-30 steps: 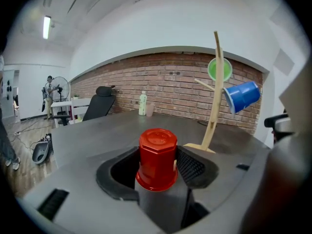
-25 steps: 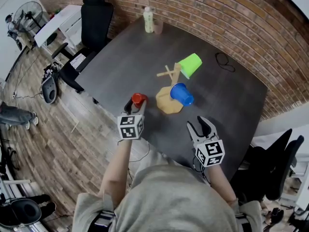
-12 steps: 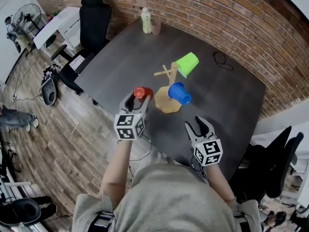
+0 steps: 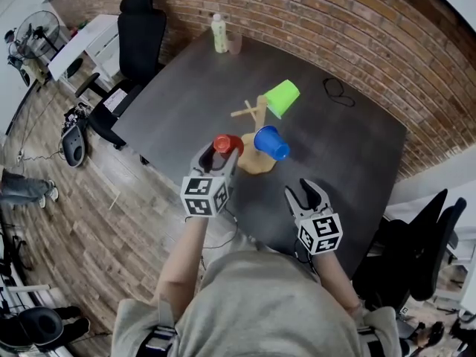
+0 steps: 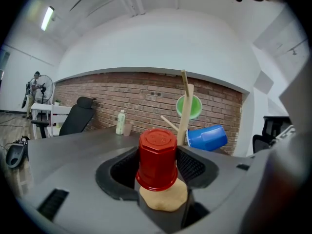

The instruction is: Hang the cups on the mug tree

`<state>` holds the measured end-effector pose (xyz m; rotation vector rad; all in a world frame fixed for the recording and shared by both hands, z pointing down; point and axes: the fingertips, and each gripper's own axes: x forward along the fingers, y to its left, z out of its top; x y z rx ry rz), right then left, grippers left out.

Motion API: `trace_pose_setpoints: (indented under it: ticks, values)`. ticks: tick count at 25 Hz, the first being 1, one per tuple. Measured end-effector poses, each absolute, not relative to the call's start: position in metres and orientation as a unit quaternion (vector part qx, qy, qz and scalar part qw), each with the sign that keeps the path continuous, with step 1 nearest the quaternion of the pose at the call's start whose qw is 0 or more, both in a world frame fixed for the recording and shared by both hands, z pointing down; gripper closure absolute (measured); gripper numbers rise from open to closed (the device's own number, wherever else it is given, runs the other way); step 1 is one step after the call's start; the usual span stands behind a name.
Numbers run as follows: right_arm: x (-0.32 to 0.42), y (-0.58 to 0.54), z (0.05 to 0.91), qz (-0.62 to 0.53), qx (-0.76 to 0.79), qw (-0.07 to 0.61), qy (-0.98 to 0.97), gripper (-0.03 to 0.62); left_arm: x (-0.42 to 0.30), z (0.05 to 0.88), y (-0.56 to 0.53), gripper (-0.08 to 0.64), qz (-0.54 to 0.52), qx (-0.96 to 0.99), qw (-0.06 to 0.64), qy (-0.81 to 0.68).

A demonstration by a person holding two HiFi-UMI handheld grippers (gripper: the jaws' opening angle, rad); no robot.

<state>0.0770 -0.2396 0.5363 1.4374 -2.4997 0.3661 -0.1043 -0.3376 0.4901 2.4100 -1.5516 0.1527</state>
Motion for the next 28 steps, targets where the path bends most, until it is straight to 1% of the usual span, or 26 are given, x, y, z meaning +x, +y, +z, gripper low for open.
trace_pose_setpoints:
  ticks: [20, 24, 28]
  values:
    - [0.087, -0.239, 0.538, 0.134, 0.502, 0.113, -0.847, 0.403, -0.068, 0.524, -0.344, 0.327, 0.072, 0.842, 0.165, -0.509]
    - [0.087, -0.239, 0.539, 0.134, 0.502, 0.113, -0.847, 0.403, -0.065, 0.524, -0.344, 0.302, 0.069, 0.846, 0.168, -0.501]
    - [0.084, -0.240, 0.536, 0.132, 0.503, 0.110, -0.847, 0.403, -0.068, 0.522, -0.343, 0.302, 0.068, 0.845, 0.166, -0.503]
